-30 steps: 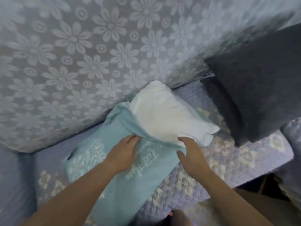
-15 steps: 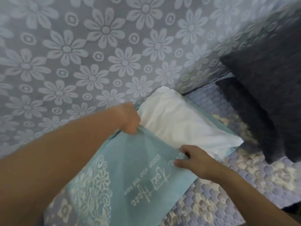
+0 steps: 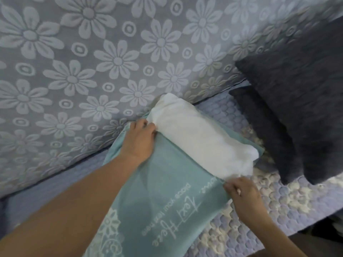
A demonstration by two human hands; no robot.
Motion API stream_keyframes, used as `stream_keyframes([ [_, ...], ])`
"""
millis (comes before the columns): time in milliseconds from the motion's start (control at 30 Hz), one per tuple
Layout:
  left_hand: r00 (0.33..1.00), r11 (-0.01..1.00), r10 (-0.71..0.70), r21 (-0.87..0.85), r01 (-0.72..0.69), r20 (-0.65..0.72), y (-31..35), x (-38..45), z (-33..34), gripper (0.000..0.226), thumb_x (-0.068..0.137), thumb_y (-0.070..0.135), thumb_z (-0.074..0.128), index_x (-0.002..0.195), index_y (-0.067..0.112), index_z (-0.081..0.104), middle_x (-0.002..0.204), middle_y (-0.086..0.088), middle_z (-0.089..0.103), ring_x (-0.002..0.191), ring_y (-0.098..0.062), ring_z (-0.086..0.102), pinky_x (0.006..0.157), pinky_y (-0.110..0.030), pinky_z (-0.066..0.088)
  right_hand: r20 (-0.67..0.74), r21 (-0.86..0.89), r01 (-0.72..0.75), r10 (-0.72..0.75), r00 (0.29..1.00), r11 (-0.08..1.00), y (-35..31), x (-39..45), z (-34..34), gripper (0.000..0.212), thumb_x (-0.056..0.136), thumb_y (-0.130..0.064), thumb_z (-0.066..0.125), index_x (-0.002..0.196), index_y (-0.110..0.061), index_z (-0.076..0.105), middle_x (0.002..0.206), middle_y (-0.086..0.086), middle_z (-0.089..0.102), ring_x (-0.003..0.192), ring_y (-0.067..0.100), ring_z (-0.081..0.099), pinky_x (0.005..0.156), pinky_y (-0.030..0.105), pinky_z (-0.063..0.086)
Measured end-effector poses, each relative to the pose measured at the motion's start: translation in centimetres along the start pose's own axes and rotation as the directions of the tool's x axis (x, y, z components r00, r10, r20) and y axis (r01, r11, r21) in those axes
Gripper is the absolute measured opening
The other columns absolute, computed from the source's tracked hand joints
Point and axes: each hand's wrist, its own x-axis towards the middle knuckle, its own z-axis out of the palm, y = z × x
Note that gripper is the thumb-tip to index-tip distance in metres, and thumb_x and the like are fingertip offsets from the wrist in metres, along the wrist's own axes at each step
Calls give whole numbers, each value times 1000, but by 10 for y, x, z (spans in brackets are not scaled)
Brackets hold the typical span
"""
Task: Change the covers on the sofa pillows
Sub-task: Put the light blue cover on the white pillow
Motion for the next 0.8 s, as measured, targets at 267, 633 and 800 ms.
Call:
stream_keyframes([
  [267, 995, 923, 18, -384, 22, 101, -1, -1, -91, 20, 99, 22, 55, 82, 10, 56, 71, -1, 56, 66, -13, 46, 65, -31, 37, 131, 63, -131, 122, 984, 989, -32, 5, -26, 32, 98, -26, 62, 66, -19, 63, 61, -5, 59, 59, 8, 50, 59, 31, 39],
  [633, 994, 970, -112, -219, 105, -19, -79, -162, -359, 12, 94, 40, 60, 86, 33, 62, 72, 6, 64, 66, -6, 57, 65, -33, 43, -187, 30, 446, -433, 882, 895, -241, -118, -114, 39, 89, -16, 72, 66, -44, 58, 71, -20, 62, 77, 15, 58, 71, 33, 38],
  [800, 923, 918, -164, -396, 14, -349, -78, -246, -478, 12, 94, 4, 66, 85, 10, 69, 72, 12, 68, 63, 6, 56, 61, -9, 39, -342, 30, 695, -646, 682, 718, -356, -196, -186, 21, 91, -15, 69, 75, -29, 67, 86, -13, 66, 78, 3, 60, 72, 16, 43],
])
